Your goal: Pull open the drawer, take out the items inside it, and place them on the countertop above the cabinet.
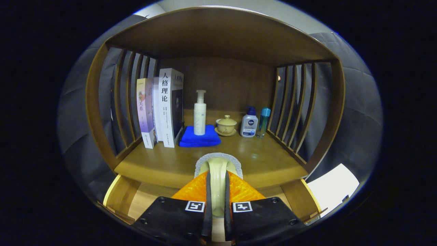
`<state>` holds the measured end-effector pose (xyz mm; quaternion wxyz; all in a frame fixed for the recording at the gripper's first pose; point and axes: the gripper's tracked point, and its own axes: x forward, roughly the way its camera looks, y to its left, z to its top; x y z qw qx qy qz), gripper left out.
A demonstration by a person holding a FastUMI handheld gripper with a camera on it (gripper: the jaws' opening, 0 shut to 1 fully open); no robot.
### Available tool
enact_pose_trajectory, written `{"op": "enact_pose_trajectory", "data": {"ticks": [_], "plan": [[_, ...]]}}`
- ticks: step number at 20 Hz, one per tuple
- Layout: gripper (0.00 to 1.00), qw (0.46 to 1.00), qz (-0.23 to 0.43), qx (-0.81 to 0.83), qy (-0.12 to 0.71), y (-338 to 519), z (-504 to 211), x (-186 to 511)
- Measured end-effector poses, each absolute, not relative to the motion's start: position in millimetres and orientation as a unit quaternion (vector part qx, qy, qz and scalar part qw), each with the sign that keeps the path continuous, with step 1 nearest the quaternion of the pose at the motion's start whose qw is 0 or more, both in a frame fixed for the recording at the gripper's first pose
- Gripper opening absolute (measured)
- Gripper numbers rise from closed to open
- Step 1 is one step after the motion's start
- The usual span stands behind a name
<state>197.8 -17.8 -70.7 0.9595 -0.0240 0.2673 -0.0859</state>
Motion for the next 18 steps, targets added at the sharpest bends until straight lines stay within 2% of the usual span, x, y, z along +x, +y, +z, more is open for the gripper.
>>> {"op": "enact_pose_trajectory", "data": {"ticks": [17,18], "plan": [[0.16,0.952,-0.053,0.010,0.302,-30.3,-102.3,281.2],[0.20,0.952,-0.047,0.009,0.301,-29.7,-103.6,282.4]]}}
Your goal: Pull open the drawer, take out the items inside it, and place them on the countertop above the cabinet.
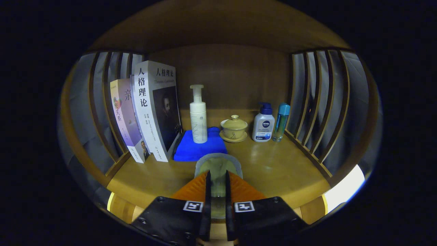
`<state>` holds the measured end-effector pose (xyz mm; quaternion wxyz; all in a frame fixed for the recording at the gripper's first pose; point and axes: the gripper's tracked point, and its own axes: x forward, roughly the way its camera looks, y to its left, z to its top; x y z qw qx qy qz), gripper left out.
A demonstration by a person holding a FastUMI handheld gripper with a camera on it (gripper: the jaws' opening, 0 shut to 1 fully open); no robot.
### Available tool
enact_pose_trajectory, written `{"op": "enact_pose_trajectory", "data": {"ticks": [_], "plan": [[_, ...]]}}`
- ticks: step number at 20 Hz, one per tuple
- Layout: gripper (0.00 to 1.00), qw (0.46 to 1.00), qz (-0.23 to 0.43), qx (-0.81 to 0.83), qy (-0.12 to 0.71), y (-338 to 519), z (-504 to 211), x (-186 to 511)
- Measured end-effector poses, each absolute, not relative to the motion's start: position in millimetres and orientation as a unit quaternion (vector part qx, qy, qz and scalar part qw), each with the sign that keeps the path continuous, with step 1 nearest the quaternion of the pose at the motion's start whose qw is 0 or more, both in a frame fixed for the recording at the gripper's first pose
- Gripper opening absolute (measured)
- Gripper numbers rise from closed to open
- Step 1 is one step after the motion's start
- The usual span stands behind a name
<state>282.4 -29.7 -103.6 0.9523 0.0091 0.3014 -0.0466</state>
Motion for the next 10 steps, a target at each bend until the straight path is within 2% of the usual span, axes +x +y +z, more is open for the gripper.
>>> {"op": "enact_pose_trajectory", "data": {"ticks": [2,7,10], "plan": [[0.31,0.951,-0.037,0.000,0.306,-28.7,-109.2,284.5],[1.00,0.960,-0.023,-0.017,0.280,-18.2,-100.3,279.3],[1.00,0.973,-0.026,-0.022,0.230,-12.6,-72.3,269.3]]}}
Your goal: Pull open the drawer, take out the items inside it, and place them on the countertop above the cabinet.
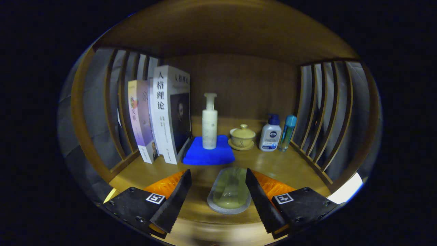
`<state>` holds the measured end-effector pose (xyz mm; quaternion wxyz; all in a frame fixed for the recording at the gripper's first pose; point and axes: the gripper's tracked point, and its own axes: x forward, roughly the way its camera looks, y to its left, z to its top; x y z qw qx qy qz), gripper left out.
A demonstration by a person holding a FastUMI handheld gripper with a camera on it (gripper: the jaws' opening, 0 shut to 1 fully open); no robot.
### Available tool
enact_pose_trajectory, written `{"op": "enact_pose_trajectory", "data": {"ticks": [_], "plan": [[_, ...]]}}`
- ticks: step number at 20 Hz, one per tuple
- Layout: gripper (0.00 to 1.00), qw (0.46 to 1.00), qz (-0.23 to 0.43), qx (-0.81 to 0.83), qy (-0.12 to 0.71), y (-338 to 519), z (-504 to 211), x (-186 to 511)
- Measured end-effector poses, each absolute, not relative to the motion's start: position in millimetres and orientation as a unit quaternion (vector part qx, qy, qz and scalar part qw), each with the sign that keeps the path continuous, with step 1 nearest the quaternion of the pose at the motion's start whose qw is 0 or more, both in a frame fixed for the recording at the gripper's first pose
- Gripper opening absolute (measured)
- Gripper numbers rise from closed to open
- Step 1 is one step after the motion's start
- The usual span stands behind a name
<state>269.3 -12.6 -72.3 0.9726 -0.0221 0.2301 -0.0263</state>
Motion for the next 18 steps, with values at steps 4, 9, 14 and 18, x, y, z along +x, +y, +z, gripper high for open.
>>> {"op": "enact_pose_trajectory", "data": {"ticks": [4,9,14,18], "plan": [[1.00,0.980,-0.046,-0.043,0.188,-13.9,-39.2,242.1],[1.00,0.985,-0.073,-0.043,0.152,-19.3,-19.1,194.7],[0.99,0.987,-0.091,-0.061,0.121,-24.3,-17.5,147.4],[0.99,0.991,-0.088,-0.033,0.097,-16.1,-17.6,121.6]]}}
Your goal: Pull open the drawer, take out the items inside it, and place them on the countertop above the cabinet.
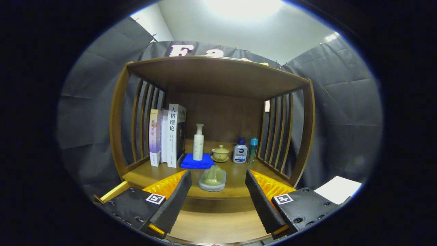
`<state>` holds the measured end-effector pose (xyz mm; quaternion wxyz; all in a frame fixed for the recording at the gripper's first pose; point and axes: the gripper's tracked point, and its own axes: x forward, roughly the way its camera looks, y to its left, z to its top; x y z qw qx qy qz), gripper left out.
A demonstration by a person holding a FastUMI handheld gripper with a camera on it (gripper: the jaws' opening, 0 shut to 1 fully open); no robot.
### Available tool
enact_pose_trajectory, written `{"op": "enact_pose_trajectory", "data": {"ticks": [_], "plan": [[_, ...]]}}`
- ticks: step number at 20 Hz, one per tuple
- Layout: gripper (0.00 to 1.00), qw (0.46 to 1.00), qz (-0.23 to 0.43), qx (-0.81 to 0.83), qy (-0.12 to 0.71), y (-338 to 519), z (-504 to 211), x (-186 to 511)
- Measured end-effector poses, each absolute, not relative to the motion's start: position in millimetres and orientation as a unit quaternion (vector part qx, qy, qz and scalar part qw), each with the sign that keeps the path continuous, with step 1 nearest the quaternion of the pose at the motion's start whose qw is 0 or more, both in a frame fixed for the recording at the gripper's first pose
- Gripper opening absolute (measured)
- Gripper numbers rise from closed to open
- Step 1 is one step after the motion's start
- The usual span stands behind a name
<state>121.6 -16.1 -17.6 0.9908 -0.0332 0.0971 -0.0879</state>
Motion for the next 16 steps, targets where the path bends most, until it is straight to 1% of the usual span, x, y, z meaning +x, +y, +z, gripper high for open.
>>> {"op": "enact_pose_trajectory", "data": {"ticks": [4,16], "plan": [[0.99,0.992,-0.096,-0.034,0.074,-13.4,-21.9,87.2],[0.99,0.992,-0.077,-0.044,0.090,3.1,-101.2,1.9]]}}
